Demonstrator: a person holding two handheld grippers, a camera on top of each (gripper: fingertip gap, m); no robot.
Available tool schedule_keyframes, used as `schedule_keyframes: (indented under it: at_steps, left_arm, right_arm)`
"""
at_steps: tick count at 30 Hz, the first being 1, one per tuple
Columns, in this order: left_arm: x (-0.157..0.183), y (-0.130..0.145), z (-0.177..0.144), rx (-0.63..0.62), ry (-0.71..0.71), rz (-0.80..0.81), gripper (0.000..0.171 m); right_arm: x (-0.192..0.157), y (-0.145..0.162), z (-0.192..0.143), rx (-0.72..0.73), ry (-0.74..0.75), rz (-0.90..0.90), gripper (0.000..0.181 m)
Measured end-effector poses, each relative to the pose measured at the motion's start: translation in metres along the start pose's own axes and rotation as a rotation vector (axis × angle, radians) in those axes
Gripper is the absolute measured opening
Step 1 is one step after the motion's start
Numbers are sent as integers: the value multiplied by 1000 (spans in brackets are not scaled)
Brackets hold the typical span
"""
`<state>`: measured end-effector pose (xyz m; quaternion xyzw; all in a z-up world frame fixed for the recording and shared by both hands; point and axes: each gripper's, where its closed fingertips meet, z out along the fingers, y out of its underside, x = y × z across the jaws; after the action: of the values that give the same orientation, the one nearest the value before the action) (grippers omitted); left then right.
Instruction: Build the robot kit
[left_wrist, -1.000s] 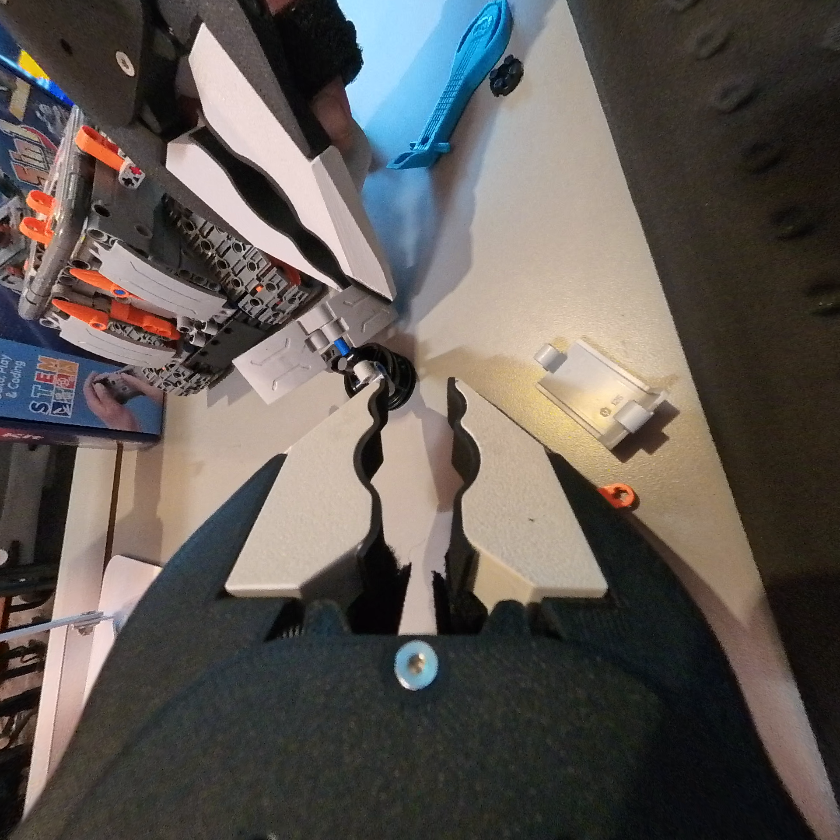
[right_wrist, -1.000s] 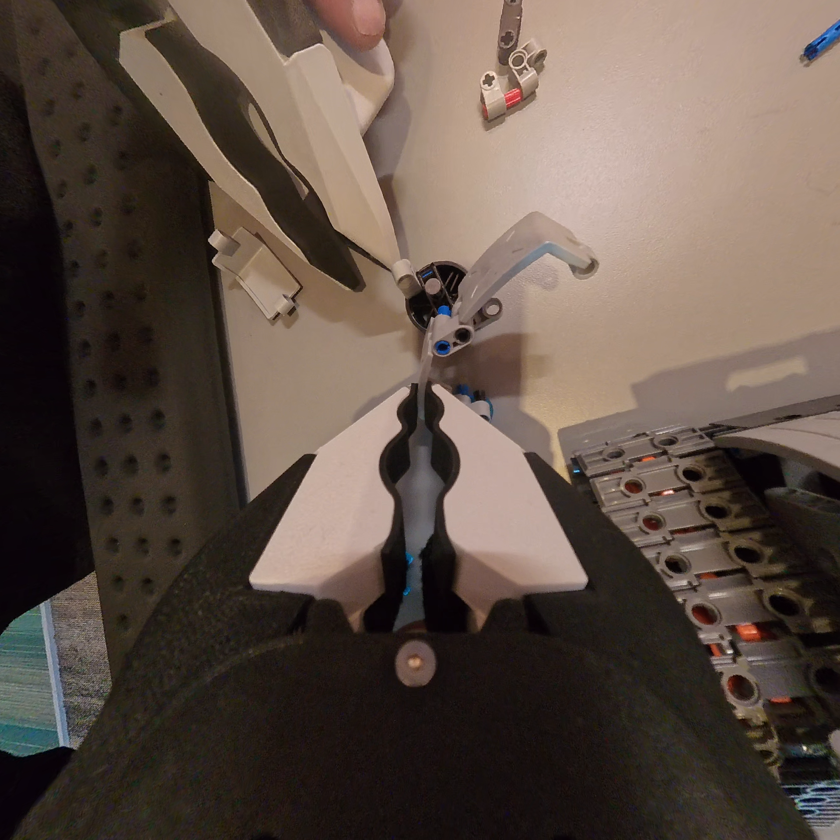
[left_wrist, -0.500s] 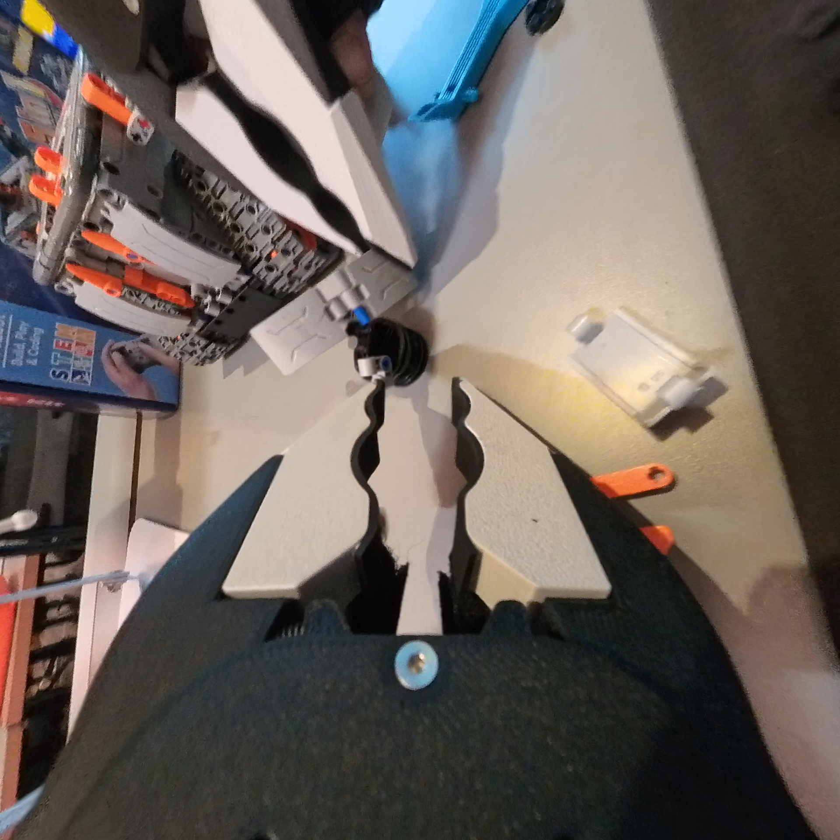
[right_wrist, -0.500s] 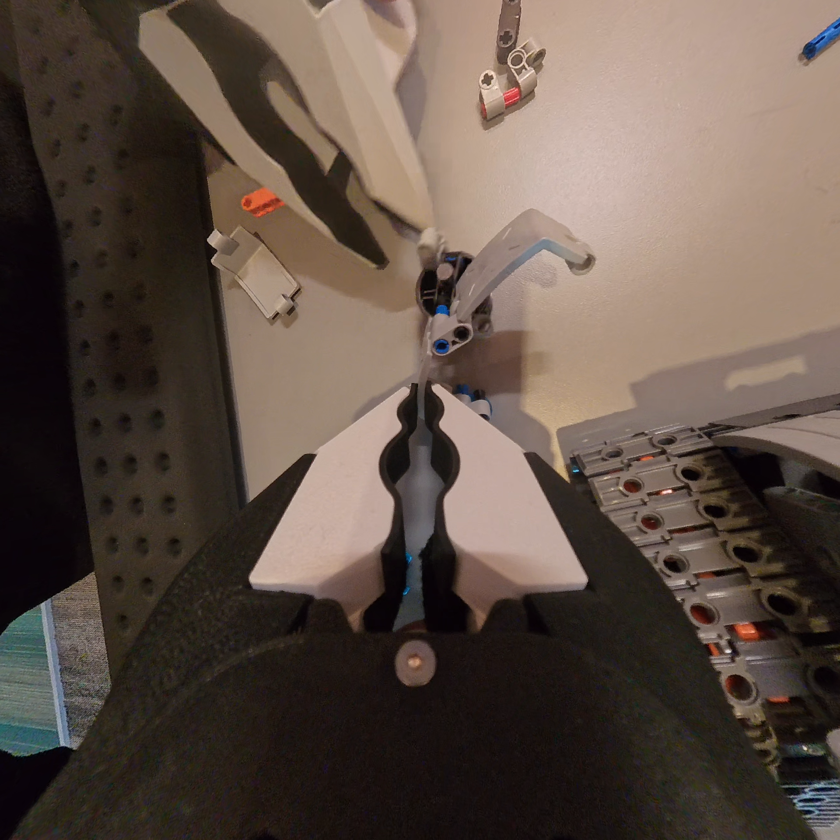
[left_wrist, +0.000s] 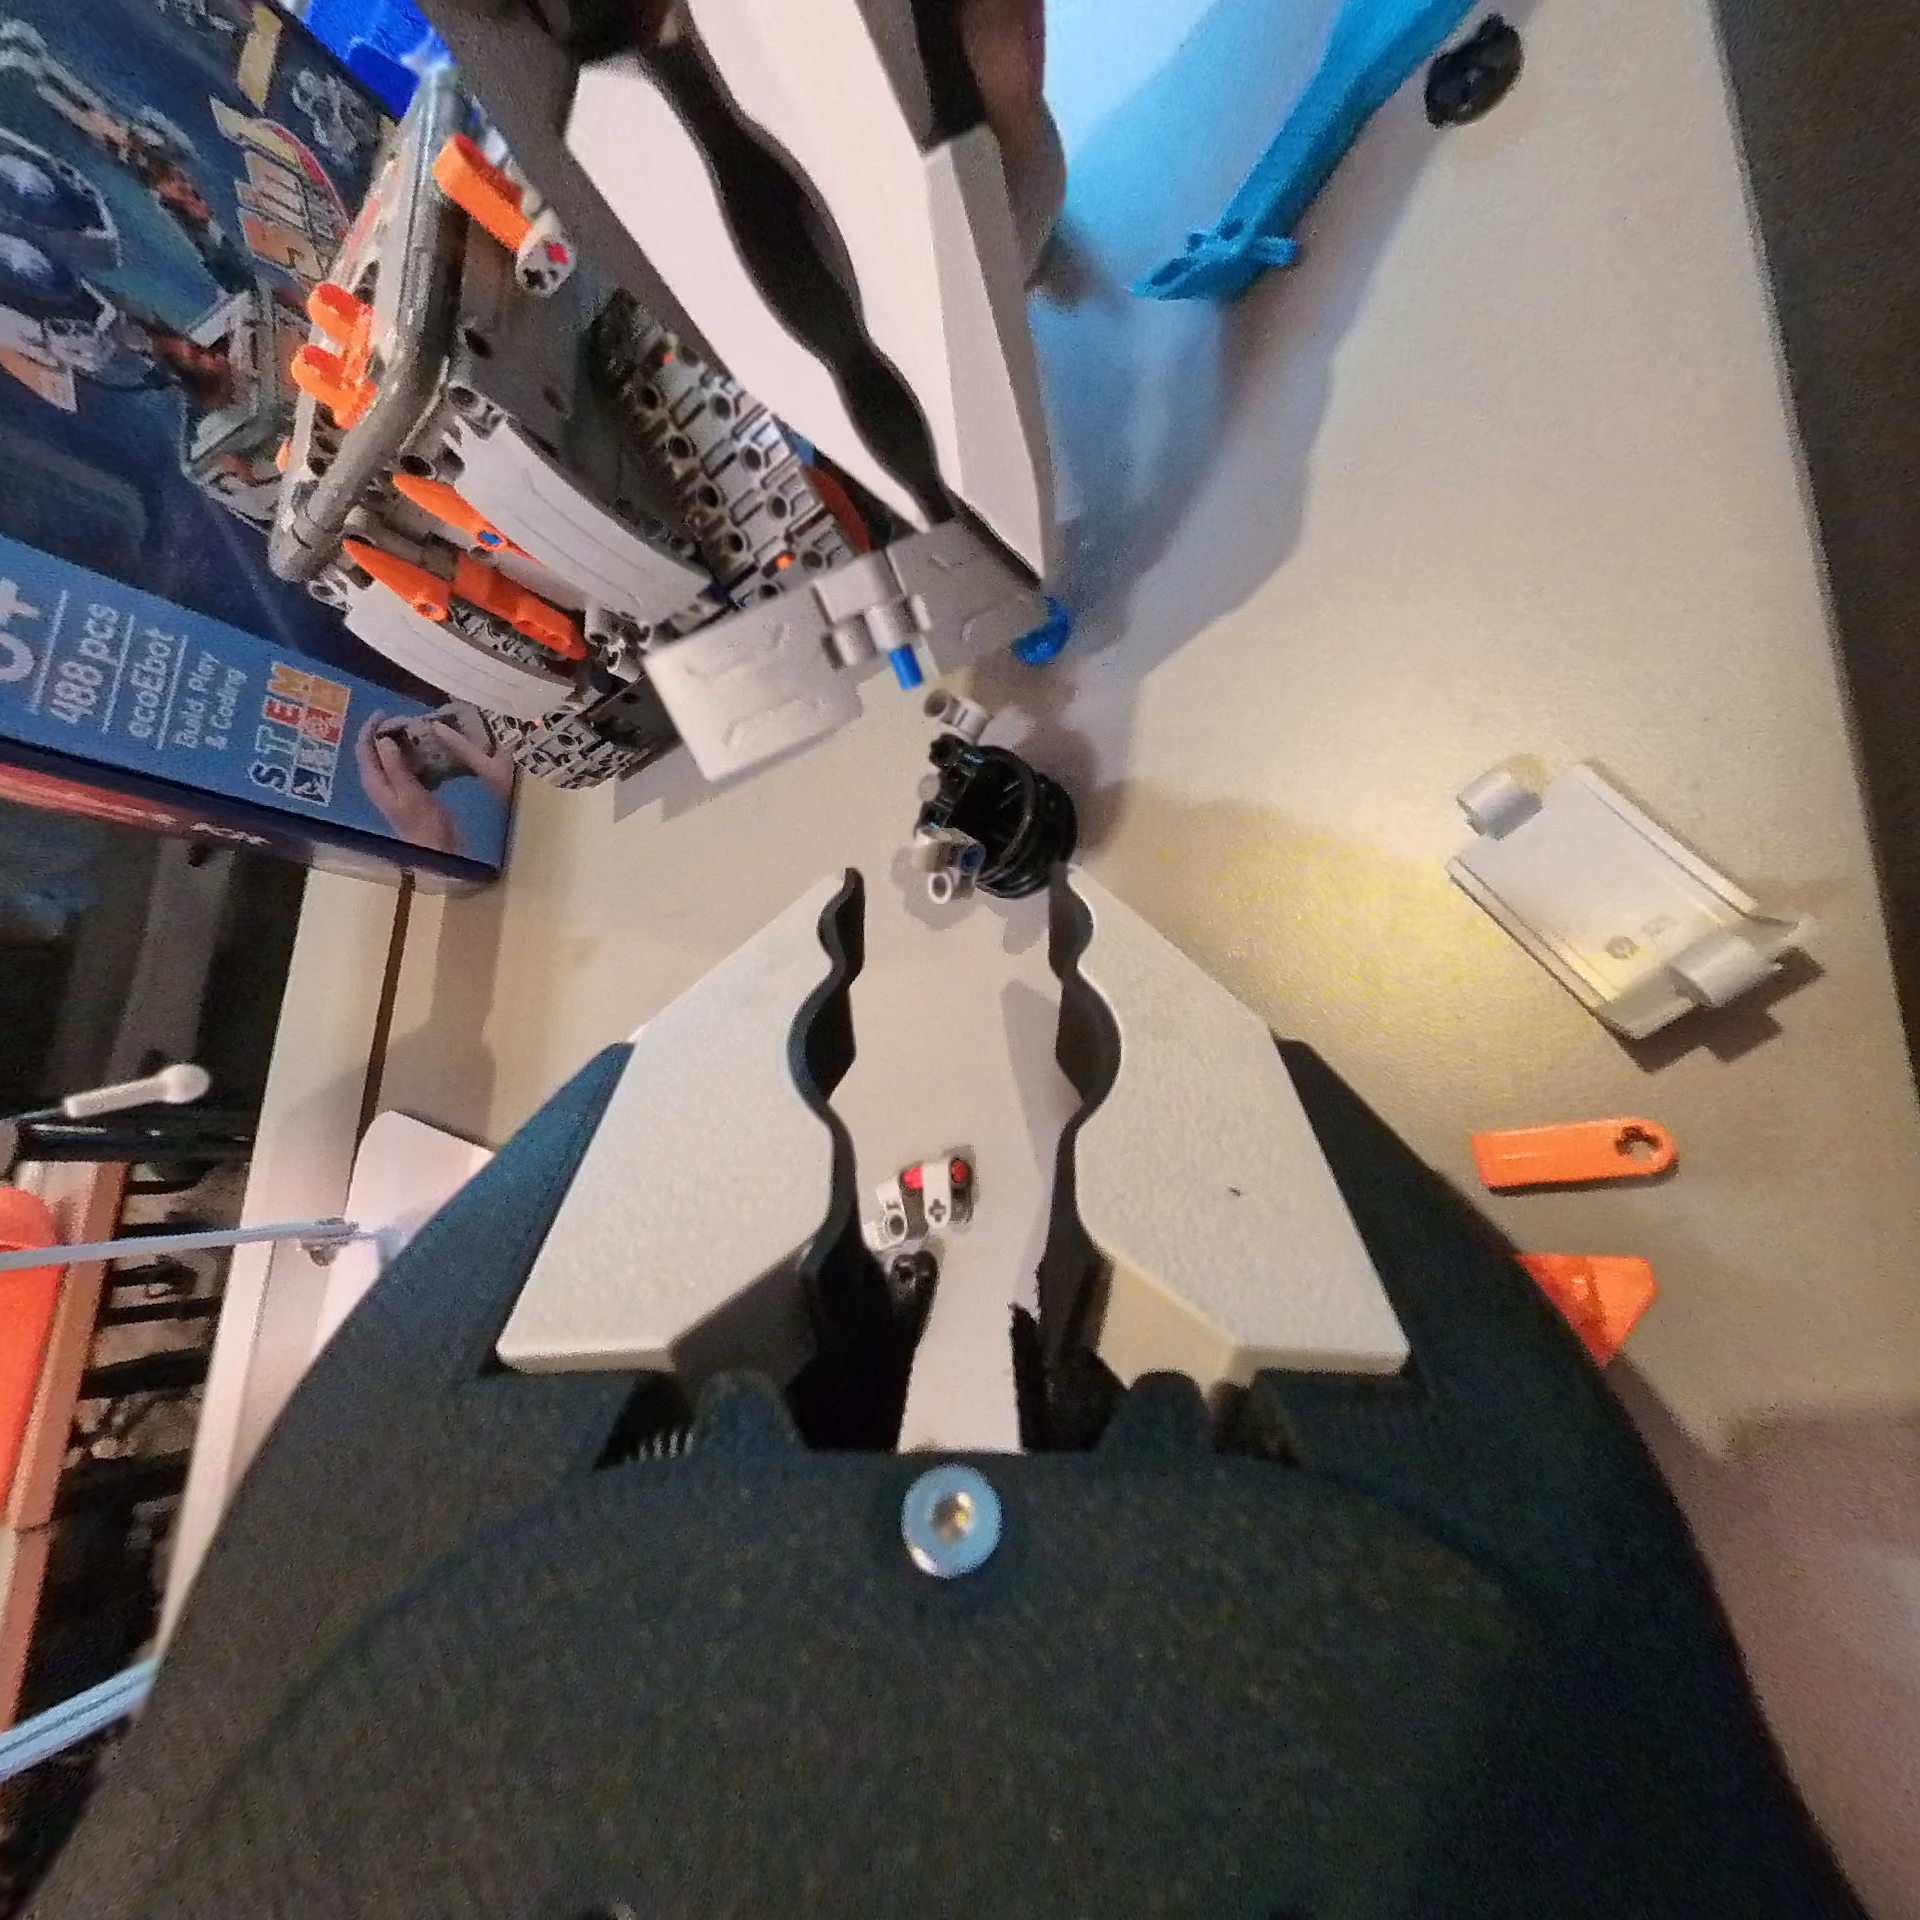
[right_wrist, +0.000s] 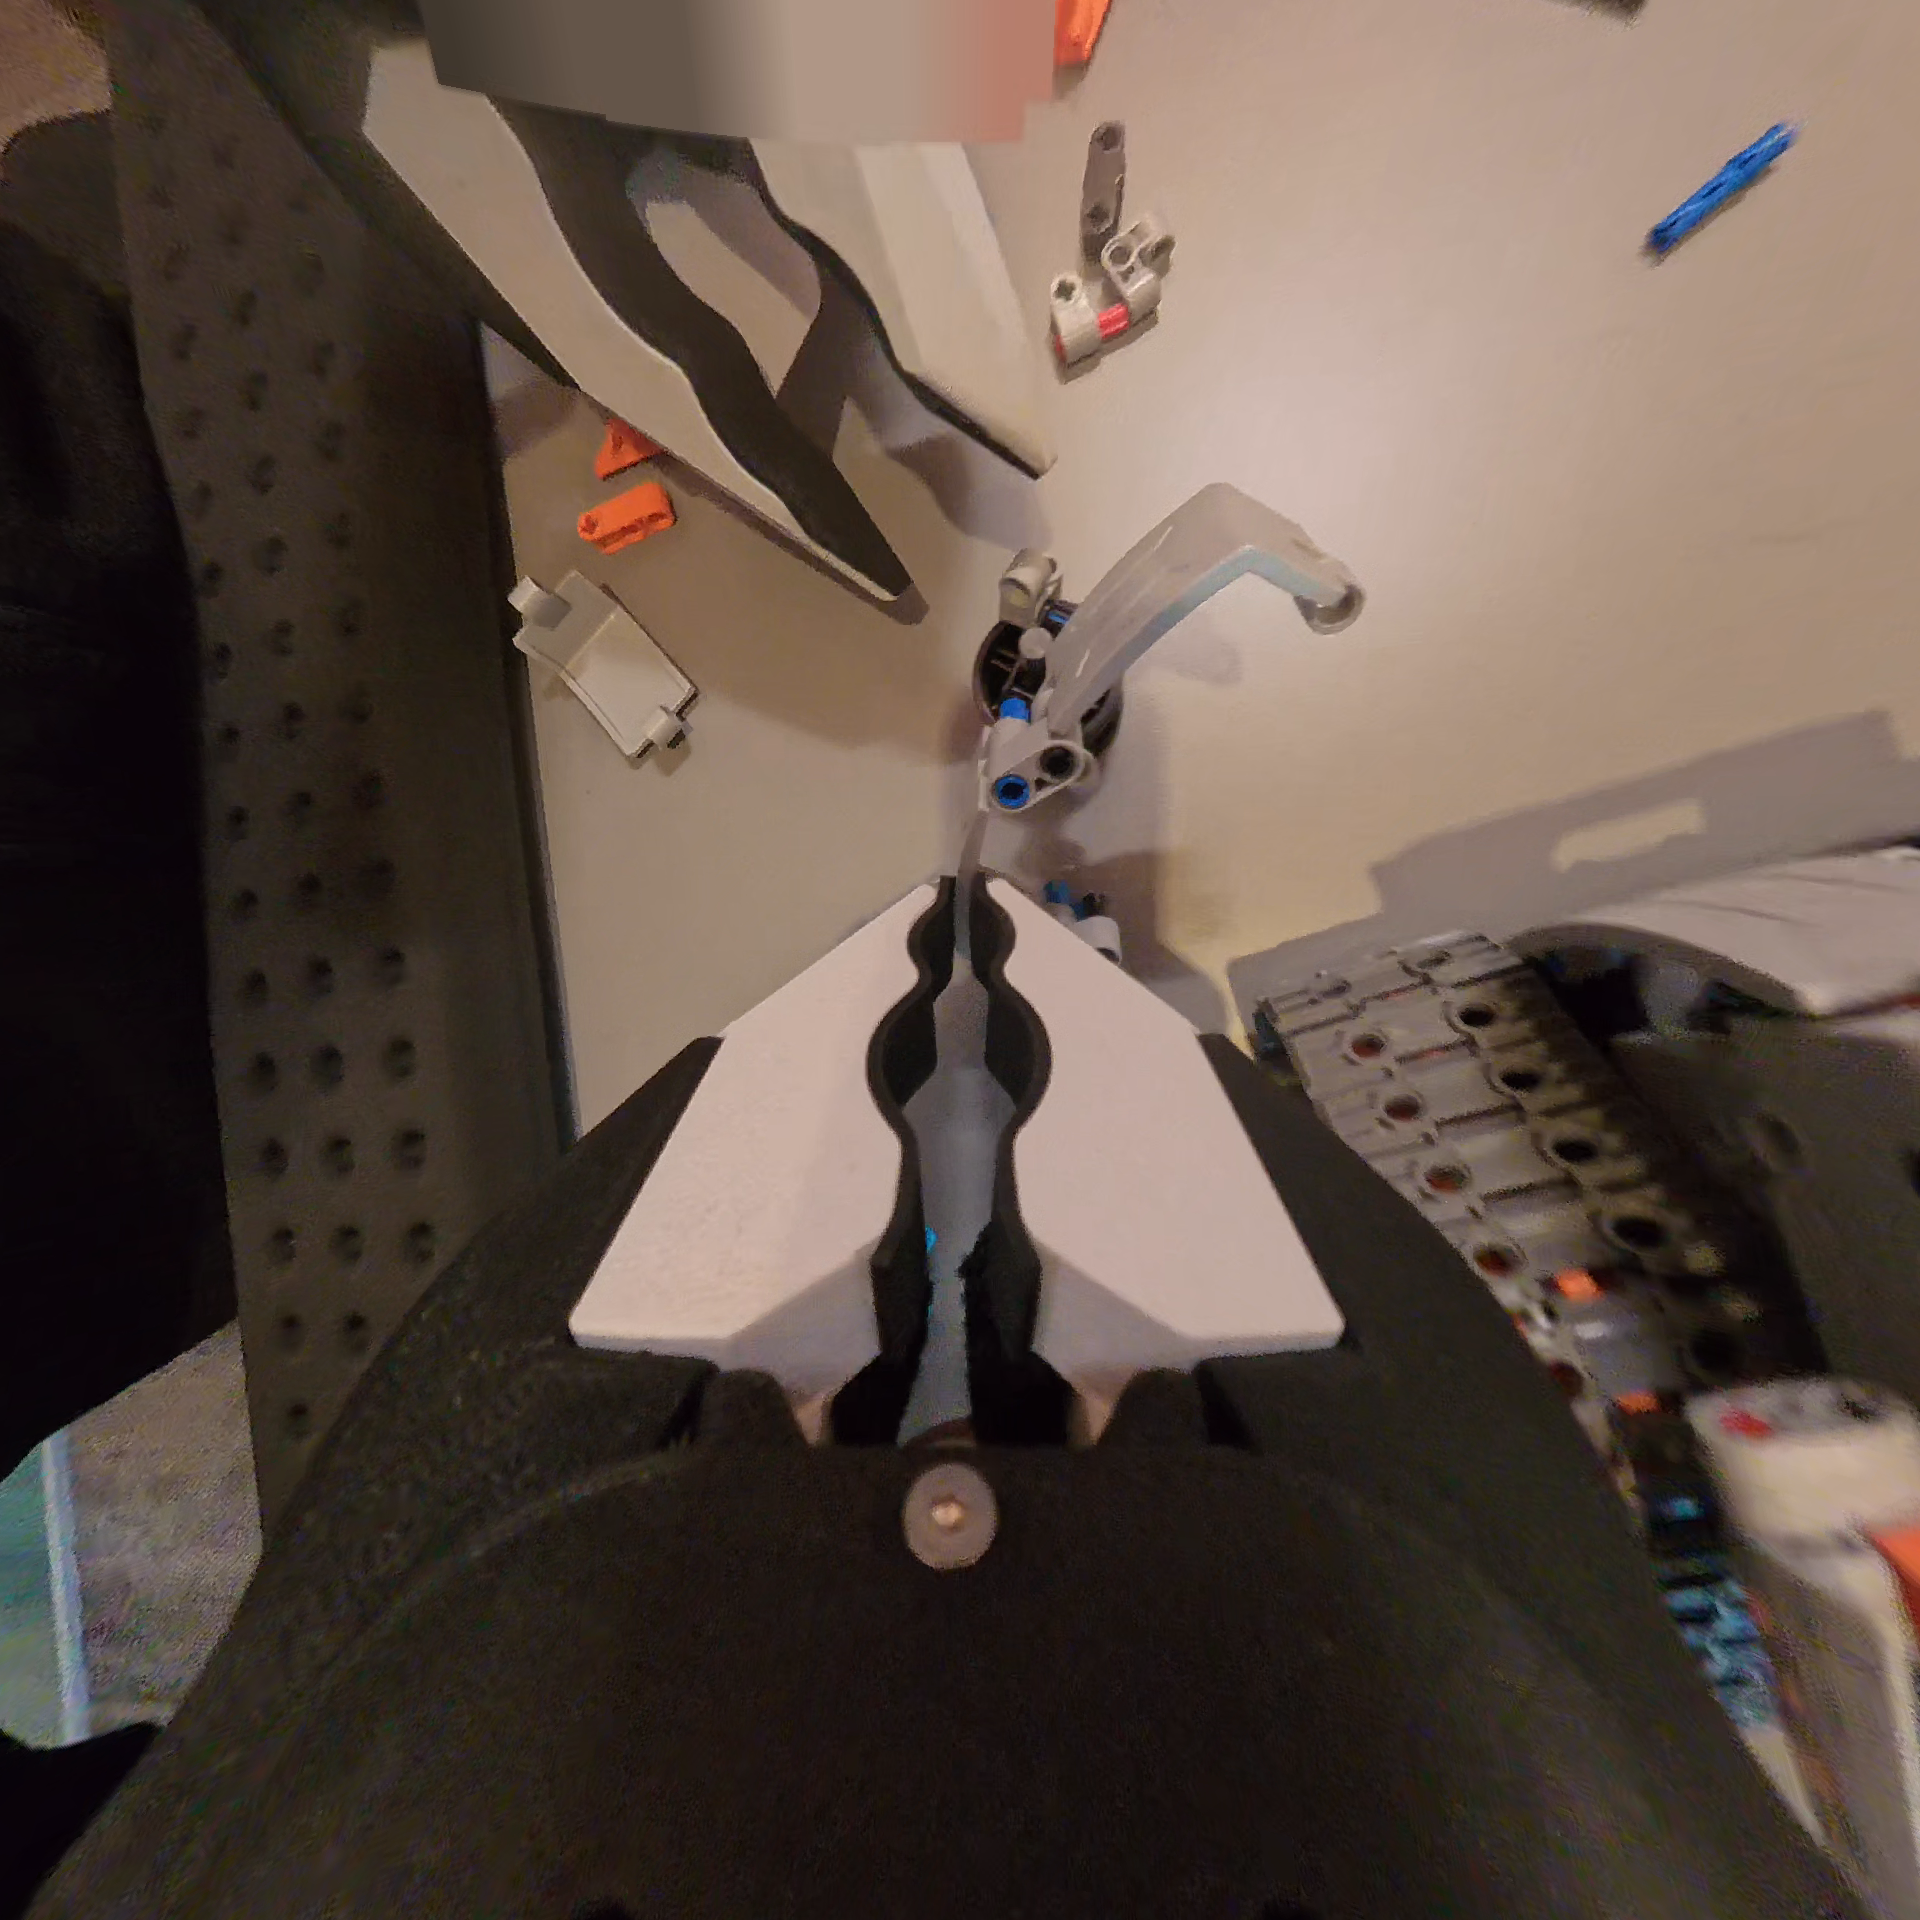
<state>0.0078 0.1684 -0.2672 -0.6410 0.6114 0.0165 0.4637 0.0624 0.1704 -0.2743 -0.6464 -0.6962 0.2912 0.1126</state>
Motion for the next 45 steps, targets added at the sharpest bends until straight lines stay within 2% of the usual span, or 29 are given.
schedule_keyframes:
  at_steps: [5,9,12,16,21,36,45]
  left_arm:
    - [1,2,8,-22,50,-110,40]
    - [-4,-4,7,8,66,-153,37]
    - [-1,-8,3,12,44,-36,25]
    - [11,-7,6,-28,19,146,24]
    - [13,-1,11,-64,11,191,29]
    - [-5,-3,10,-31,-17,69,34]
    - [-7,-1,14,-33,16,-9,39]
  right_arm:
    - [8,0,-14,27,46,9,0]
    - [7,-2,-9,24,52,-13,0]
    - [10,-1,-3,7,72,-16,0]
    - [13,1,3,-17,77,-15,0]
    - [12,1,7,-22,79,-17,0]
    - [14,0,3,5,67,-2,0]
    - [11,8,3,-40,53,-5,0]
